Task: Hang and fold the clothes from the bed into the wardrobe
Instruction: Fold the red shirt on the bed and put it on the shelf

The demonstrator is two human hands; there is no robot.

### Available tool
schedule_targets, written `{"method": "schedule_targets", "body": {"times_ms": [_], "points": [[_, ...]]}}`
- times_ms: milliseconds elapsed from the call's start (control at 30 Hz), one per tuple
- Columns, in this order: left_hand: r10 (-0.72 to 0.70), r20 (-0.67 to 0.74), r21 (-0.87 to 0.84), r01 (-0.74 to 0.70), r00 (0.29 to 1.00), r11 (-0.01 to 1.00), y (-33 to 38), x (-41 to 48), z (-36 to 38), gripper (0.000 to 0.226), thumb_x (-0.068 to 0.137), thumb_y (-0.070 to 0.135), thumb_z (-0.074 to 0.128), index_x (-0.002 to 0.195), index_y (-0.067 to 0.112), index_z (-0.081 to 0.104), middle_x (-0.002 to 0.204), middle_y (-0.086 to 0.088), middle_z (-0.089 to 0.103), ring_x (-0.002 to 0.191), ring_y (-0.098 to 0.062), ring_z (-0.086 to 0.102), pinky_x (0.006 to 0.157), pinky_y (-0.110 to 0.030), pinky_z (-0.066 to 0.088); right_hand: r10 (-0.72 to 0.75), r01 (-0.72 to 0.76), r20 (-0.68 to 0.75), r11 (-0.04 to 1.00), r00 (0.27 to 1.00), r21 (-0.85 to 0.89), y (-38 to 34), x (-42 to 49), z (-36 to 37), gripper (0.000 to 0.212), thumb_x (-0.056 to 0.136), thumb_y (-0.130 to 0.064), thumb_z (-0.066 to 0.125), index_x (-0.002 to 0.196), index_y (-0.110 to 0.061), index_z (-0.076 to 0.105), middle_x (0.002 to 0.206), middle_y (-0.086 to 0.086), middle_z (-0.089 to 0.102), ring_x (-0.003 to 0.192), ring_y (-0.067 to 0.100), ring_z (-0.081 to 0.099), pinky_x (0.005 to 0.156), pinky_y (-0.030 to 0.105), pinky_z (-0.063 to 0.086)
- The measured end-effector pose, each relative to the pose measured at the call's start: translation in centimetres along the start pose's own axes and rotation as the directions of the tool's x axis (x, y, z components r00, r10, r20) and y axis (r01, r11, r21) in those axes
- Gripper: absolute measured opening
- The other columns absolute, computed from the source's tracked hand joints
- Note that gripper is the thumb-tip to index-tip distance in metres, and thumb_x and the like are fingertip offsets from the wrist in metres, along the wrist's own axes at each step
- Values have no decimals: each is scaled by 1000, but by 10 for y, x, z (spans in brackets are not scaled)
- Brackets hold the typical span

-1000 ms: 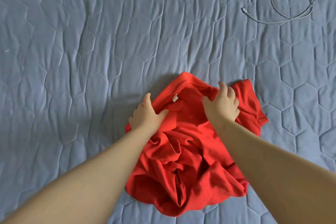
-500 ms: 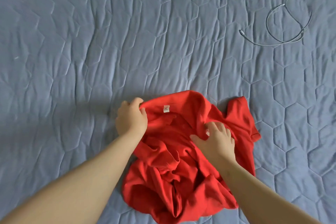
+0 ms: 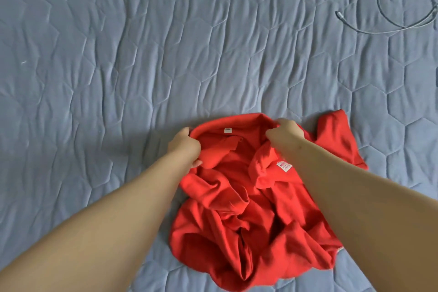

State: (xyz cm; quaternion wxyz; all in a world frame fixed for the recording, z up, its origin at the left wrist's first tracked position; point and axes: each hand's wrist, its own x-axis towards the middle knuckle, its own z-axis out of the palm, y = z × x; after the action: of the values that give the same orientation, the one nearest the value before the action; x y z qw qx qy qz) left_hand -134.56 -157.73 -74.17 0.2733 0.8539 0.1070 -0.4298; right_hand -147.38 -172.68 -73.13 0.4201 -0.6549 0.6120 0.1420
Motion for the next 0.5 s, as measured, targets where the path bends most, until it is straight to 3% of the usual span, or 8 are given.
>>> {"method": "schedule_targets", "body": {"times_ms": [67, 133, 233, 267, 367, 500], "points": [[-43, 45, -160, 50, 998, 986, 2, -9, -7, 36, 95, 4, 32, 112, 24, 56, 86, -7, 53, 54, -17, 49, 30, -22, 44, 2, 3, -78, 998, 997, 67, 11, -7, -1, 35, 78, -5, 45, 105, -11, 68, 95, 20, 66, 92, 34, 61, 77, 35, 51], [3, 103, -222, 20, 995, 975, 8, -23, -19, 31, 98, 5, 29, 106, 23, 54, 75, -6, 49, 44, -18, 54, 33, -26, 49, 11, 14, -145, 985, 989, 171, 20, -21, -11, 38, 78, -5, 40, 100, -13, 70, 81, 15, 64, 80, 31, 61, 79, 42, 54], [138, 161, -216, -101, 977, 971, 25, -51, -41, 29, 98, 4, 29, 97, 21, 52, 57, -8, 49, 42, -18, 62, 41, -30, 54, 40, 30, -205, 944, 978, 329, 20, -45, -34, 31, 79, -5, 35, 79, -22, 61, 56, 7, 58, 42, 21, 55, 45, 28, 50], [179, 173, -213, -141, 969, 967, 32, -62, -48, 27, 97, 4, 30, 97, 20, 51, 59, -9, 53, 47, -20, 63, 43, -30, 55, 53, 37, -232, 928, 971, 370, 16, -56, -42, 28, 80, -5, 34, 72, -22, 56, 51, 7, 57, 35, 18, 51, 41, 26, 46], [274, 208, -215, -229, 939, 949, 55, -96, -68, 19, 97, 8, 33, 94, 17, 49, 76, -10, 60, 57, -22, 64, 44, -30, 55, 59, 97, -313, 883, 948, 459, -2, -89, -70, 24, 81, -9, 33, 70, -24, 49, 54, 8, 60, 46, 25, 55, 54, 37, 49], [340, 257, -247, -279, 905, 928, 89, -153, -100, 14, 98, 21, 39, 84, 21, 41, 80, -13, 60, 46, -24, 65, 39, -33, 53, 82, 167, -370, 789, 925, 592, -26, -141, -116, 17, 82, -13, 33, 76, -23, 45, 50, 3, 61, 36, 17, 52, 51, 32, 44]]}}
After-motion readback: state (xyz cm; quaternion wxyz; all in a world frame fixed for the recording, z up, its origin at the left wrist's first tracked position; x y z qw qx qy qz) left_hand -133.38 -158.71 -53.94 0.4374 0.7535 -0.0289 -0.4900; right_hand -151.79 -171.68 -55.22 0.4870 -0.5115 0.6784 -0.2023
